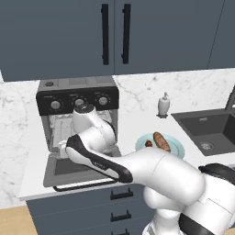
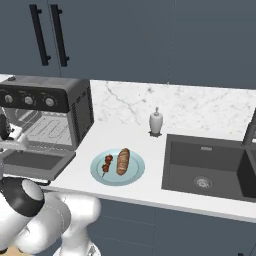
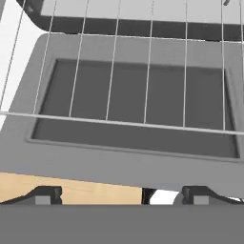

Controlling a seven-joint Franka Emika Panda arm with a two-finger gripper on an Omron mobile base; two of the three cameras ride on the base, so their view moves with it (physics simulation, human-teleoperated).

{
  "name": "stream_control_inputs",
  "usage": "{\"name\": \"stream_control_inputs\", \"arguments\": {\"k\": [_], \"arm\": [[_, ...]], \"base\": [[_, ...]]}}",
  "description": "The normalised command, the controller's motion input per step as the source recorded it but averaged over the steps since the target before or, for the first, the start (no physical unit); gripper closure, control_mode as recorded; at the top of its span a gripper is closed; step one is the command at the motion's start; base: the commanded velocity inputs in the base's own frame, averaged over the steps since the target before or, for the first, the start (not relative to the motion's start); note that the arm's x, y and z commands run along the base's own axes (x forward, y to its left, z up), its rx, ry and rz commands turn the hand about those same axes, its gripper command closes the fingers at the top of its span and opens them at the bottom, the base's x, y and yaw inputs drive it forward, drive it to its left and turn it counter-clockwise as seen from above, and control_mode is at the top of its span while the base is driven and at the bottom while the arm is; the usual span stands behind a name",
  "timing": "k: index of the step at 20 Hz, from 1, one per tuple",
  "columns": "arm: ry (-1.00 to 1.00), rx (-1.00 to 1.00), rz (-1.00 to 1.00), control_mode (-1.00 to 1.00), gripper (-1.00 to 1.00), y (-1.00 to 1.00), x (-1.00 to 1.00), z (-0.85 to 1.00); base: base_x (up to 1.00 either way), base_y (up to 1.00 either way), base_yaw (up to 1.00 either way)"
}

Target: Pick up the kebab skewer and baguette bread, and place them inside the toaster oven. Close the toaster oven door and start by setting the timer.

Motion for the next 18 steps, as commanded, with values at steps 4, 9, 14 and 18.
{"name": "stream_control_inputs", "arguments": {"k": [4, 9, 14, 18], "arm": [[0.0, 0.0, 0.01, -1.0, -1.0, -0.46, -0.76, 1.0], [-0.02, 0.0, 0.03, -1.0, -1.0, -0.89, -0.82, 0.74], [0.0, 0.04, 0.0, -1.0, -1.0, -1.0, -0.22, 0.46], [0.0, 0.0, 0.0, -1.0, -1.0, -1.0, -0.02, 0.28]], "base": [[0.0, 0.0, 0.0], [0.0, 0.0, 0.0], [0.0, 0.0, 0.0], [0.0, 0.0, 0.0]]}}
